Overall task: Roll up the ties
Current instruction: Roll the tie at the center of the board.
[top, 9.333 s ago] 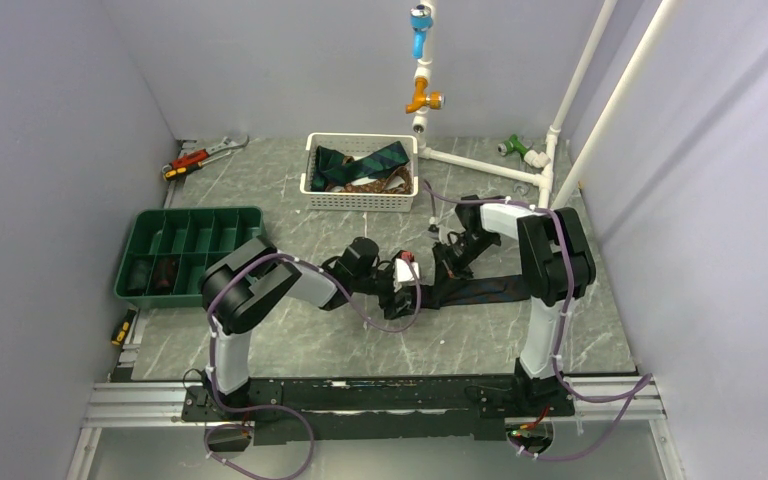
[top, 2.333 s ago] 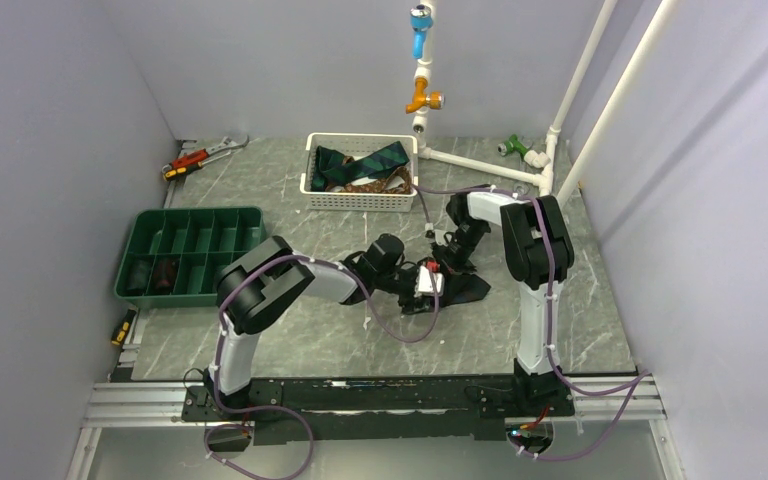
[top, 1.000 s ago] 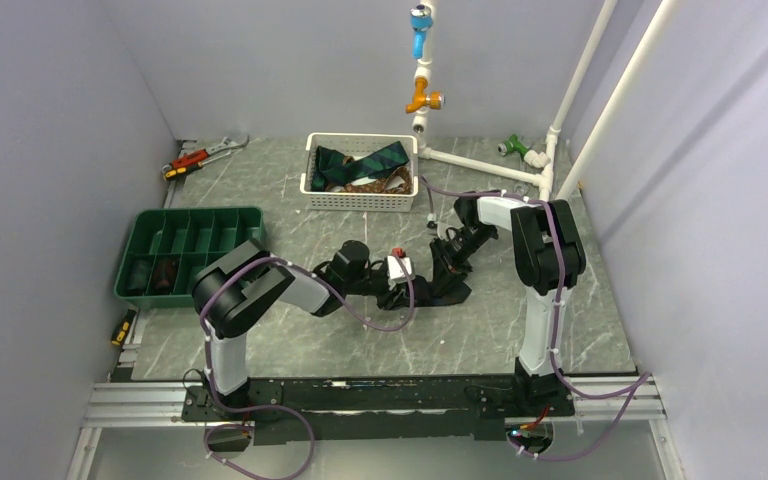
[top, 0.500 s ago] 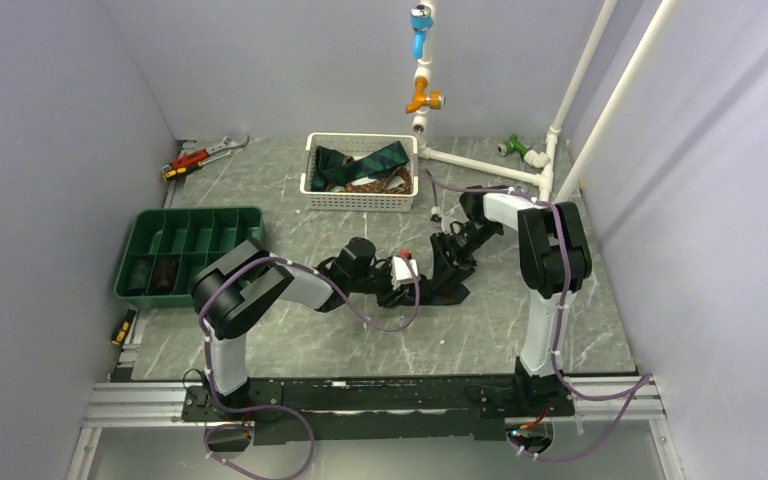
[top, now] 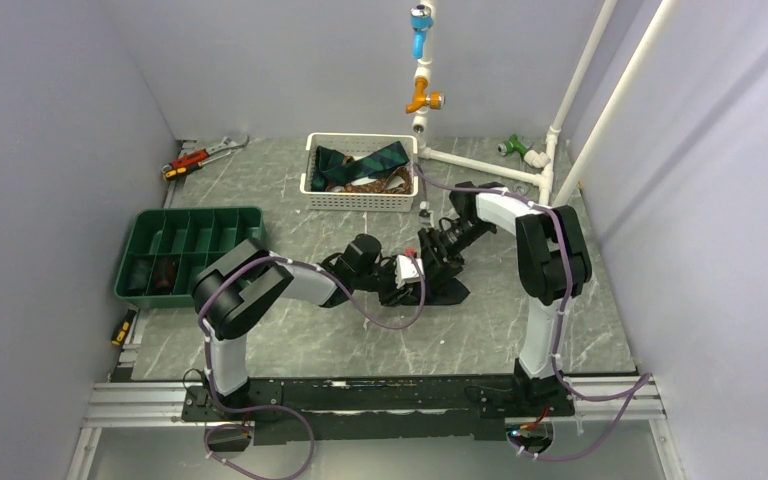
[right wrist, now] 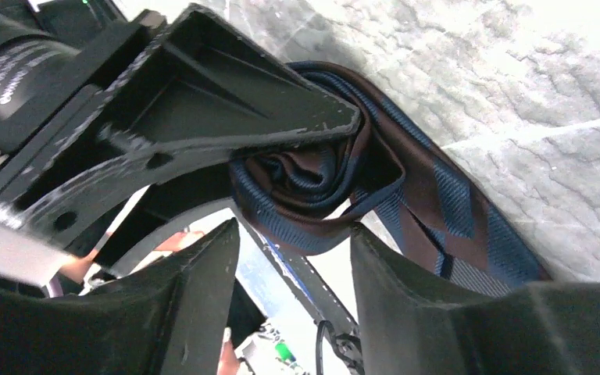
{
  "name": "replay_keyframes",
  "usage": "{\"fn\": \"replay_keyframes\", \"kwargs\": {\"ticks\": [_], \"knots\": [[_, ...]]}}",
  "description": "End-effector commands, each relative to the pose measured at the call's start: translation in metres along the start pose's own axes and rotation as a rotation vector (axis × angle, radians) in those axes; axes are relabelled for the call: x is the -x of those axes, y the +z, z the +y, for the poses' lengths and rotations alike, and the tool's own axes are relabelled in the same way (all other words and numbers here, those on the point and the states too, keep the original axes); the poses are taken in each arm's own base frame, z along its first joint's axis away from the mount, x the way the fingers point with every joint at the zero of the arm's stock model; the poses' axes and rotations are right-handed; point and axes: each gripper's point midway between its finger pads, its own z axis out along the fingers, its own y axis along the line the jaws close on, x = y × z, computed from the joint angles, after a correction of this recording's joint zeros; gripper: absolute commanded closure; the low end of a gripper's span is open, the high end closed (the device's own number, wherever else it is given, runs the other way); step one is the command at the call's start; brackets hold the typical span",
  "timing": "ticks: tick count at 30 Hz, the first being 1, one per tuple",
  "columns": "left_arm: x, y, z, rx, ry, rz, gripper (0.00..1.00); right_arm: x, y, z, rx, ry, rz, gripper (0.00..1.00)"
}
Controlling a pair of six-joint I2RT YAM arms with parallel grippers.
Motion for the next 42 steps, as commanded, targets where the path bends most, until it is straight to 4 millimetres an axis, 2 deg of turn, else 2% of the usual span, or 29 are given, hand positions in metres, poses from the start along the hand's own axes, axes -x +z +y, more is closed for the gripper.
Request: {"fn": "replay_keyframes", "kwargs": {"ticks": [1, 5, 7, 11, 15, 18, 25, 28, 33, 37, 42], "knots": [[-0.061, -0.007, -0.016, -0.021, -0.094, 0.204, 0.72, 0.007, 0.006, -0.019, -0.069, -0.033, 0.021, 0.51], [-0.056, -0.006, -0.016, -0.028, -0.088, 0.188, 0.68, 0.005, 0.01, -0.04, -0.147, -0.03, 0.047, 0.74], [-0.05, -0.004, -0.015, -0.037, -0.081, 0.168, 0.6, 0.004, 0.01, -0.053, -0.206, -0.018, 0.051, 1.0], [-0.03, -0.001, -0.008, -0.039, -0.059, 0.088, 0.4, -0.002, 0.008, -0.076, -0.315, -0.007, 0.072, 1.0], [-0.002, 0.005, -0.002, -0.05, -0.016, -0.024, 0.3, -0.008, 0.003, -0.099, -0.432, -0.013, 0.083, 1.0], [0.019, 0.01, -0.002, -0.083, 0.023, -0.103, 0.18, -0.007, 0.0, -0.113, -0.502, -0.019, 0.084, 1.0], [0.04, 0.024, 0.003, -0.098, 0.039, -0.217, 0.05, -0.003, -0.006, -0.137, -0.62, -0.035, 0.1, 1.0], [0.049, 0.034, 0.0, -0.113, 0.043, -0.258, 0.08, -0.003, -0.006, -0.143, -0.646, -0.035, 0.107, 1.0], [0.056, 0.051, -0.008, -0.154, -0.011, -0.294, 0.2, -0.002, -0.003, -0.149, -0.66, -0.02, 0.118, 1.0], [0.044, 0.057, -0.015, -0.135, -0.052, -0.286, 0.3, 0.001, -0.003, -0.15, -0.67, -0.015, 0.107, 1.0], [0.028, 0.062, -0.013, -0.079, -0.132, -0.276, 0.3, 0.0, -0.004, -0.152, -0.684, -0.004, 0.106, 1.0]]}}
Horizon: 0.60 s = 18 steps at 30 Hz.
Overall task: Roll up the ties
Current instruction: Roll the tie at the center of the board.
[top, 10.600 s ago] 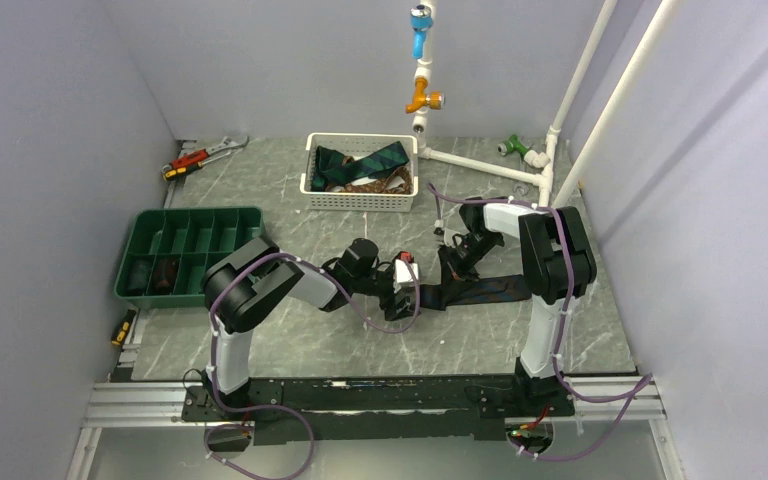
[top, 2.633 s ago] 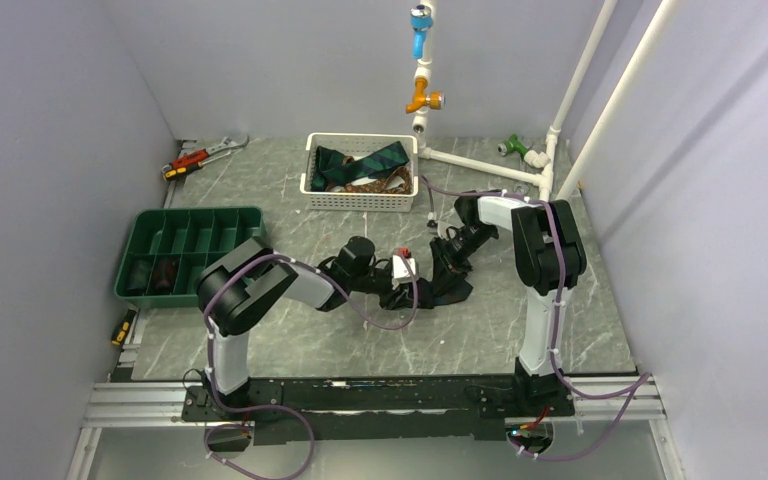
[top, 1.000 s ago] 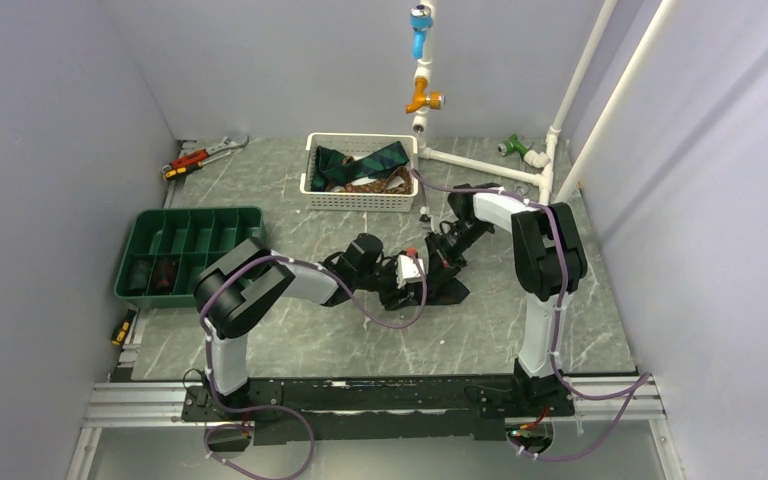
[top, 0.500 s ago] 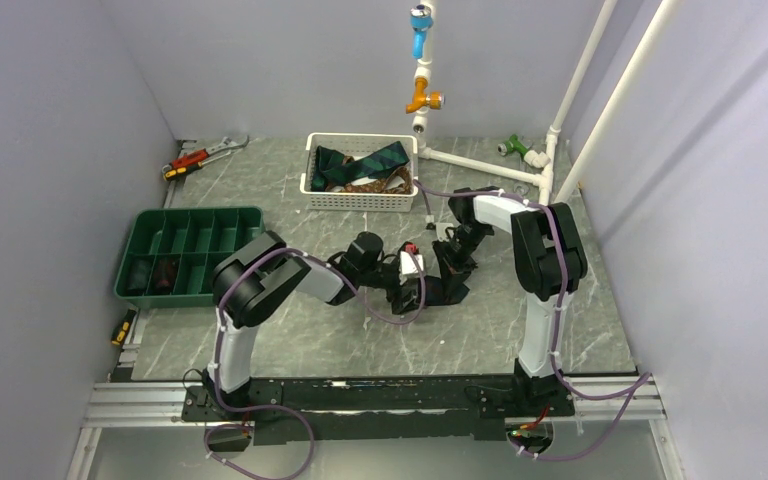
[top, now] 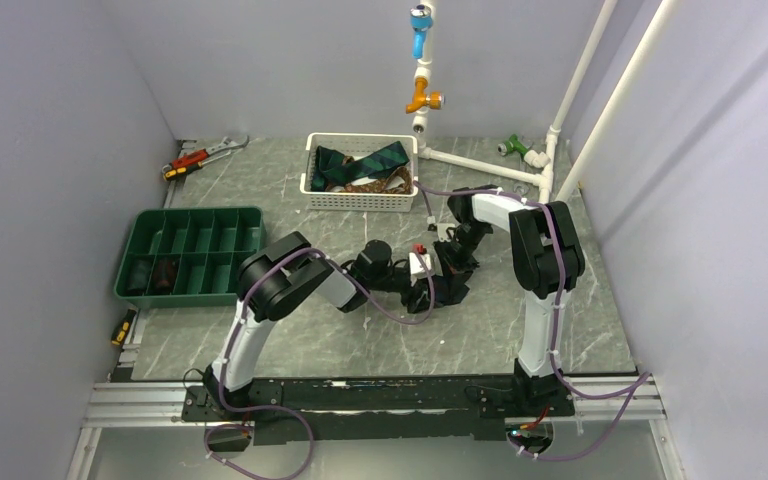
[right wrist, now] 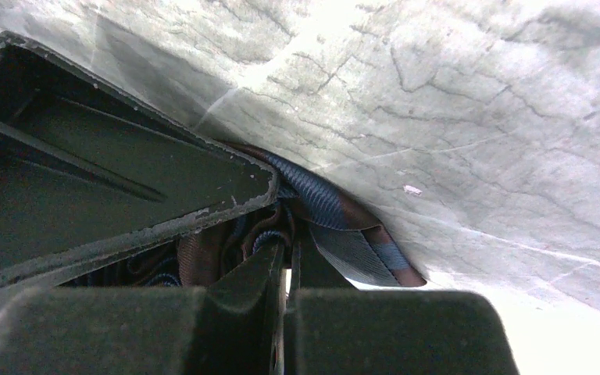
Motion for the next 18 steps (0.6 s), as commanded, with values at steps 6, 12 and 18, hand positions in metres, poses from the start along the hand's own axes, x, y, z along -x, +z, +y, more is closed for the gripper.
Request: {"fn": "replay_keyframes", "kwargs": {"ticks": [6, 12, 18], "knots": [[-0.007, 0.014, 0.005, 0.113, -0.097, -0.052, 0.25, 0.03, 0.022, -0.062, -0.29, -0.058, -0.066, 1.0], [-0.021, 0.015, 0.001, 0.114, -0.053, 0.03, 0.42, 0.027, 0.025, -0.056, -0.284, -0.074, -0.054, 1.0], [-0.063, -0.022, -0.013, 0.132, -0.033, 0.241, 0.81, 0.03, 0.011, -0.041, -0.206, -0.093, -0.072, 0.94]]}}
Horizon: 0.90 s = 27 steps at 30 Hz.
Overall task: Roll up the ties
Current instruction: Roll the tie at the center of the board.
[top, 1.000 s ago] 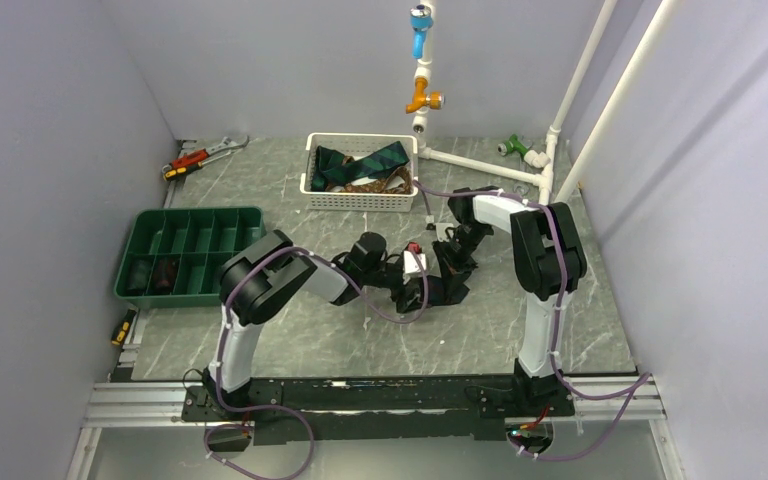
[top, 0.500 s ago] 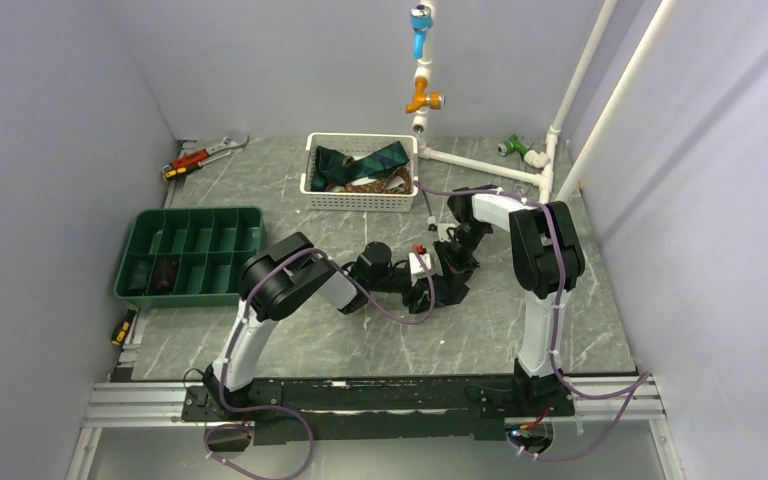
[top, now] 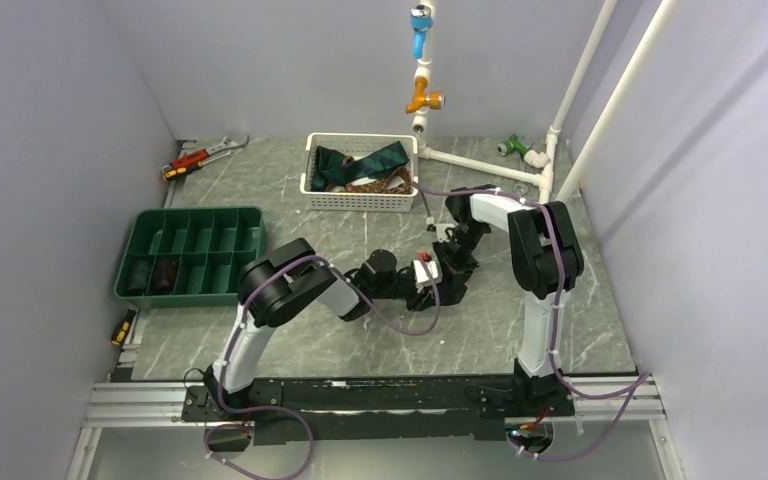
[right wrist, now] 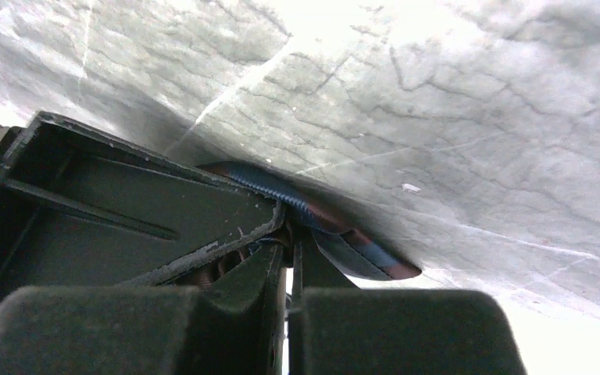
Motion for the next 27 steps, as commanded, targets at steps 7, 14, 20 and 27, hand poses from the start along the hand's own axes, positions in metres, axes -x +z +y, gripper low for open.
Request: {"fn": "replay_keyframes", "kwargs": {"ticks": [7, 14, 20, 27], "knots": [[-0.1, -0.064, -0.027, -0.023, -0.046, 0.448, 0.97, 0.024, -0.055, -0.026, 0.053, -0.056, -0.22, 0.53], [-0.099, -0.062, -0.028, -0.054, -0.047, 0.458, 0.99, 0.014, -0.047, -0.025, 0.171, 0.001, -0.22, 0.3], [-0.099, -0.062, -0.026, -0.047, -0.047, 0.461, 0.99, 0.007, -0.022, -0.004, 0.381, 0.122, -0.175, 0.16], [-0.098, -0.065, -0.023, -0.032, -0.055, 0.461, 0.99, 0.007, -0.018, 0.017, 0.582, 0.149, -0.209, 0.14]]}}
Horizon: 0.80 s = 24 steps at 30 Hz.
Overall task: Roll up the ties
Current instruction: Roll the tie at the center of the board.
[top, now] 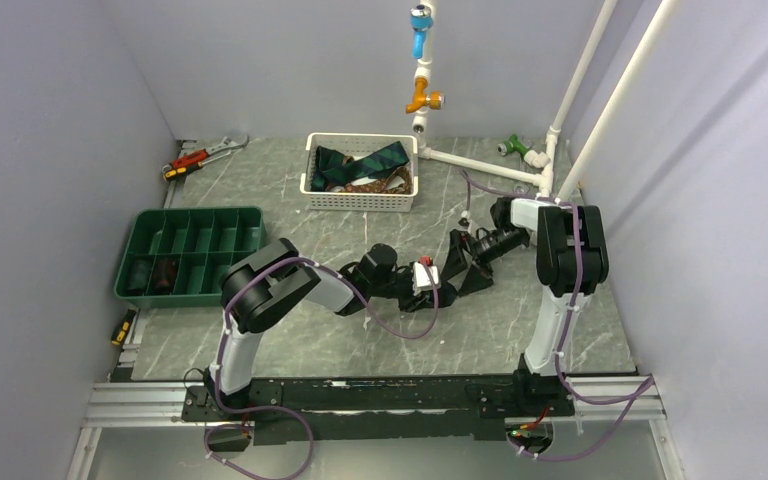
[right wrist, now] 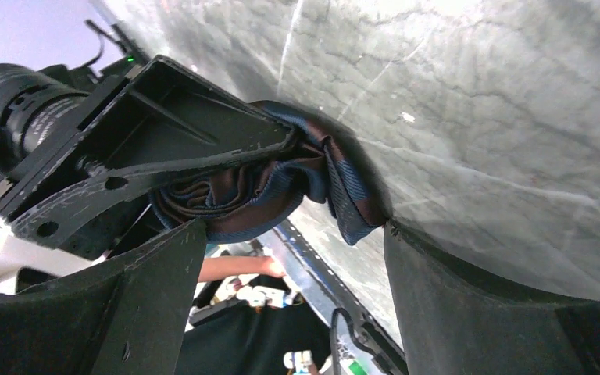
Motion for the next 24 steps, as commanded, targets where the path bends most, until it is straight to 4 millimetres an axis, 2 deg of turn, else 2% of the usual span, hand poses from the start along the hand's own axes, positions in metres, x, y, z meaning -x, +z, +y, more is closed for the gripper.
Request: {"fn": "replay_keyframes", "kwargs": {"ticks": [1, 6, 8, 13, 17, 21, 24], "knots": [[-0.094, -0.028, -0.028, -0.031, -0.15, 0.303, 0.99, 0.005, 0.014, 0.007, 0.145, -0.043, -0.038, 0.14], [-0.095, -0.027, -0.028, -0.033, -0.162, 0.302, 0.98, 0.004, 0.009, 0.021, 0.201, -0.115, -0.094, 0.08], [-0.094, -0.027, -0.028, -0.035, -0.166, 0.3, 0.98, 0.003, 0.01, 0.023, 0.218, -0.121, -0.107, 0.01], [-0.095, -0.027, -0.027, -0.039, -0.165, 0.304, 0.98, 0.006, 0.008, 0.031, 0.253, -0.152, -0.138, 0.01], [-0.096, -0.027, -0.026, -0.039, -0.174, 0.308, 0.99, 0.009, 0.005, 0.035, 0.239, -0.181, -0.144, 0.1], [-0.095, -0.025, -0.024, -0.038, -0.184, 0.304, 0.99, -0.001, 0.002, 0.042, 0.245, -0.221, -0.131, 0.05], [-0.095, -0.024, -0.024, -0.038, -0.189, 0.306, 0.99, -0.008, 0.001, 0.044, 0.256, -0.228, -0.121, 0.05]]}}
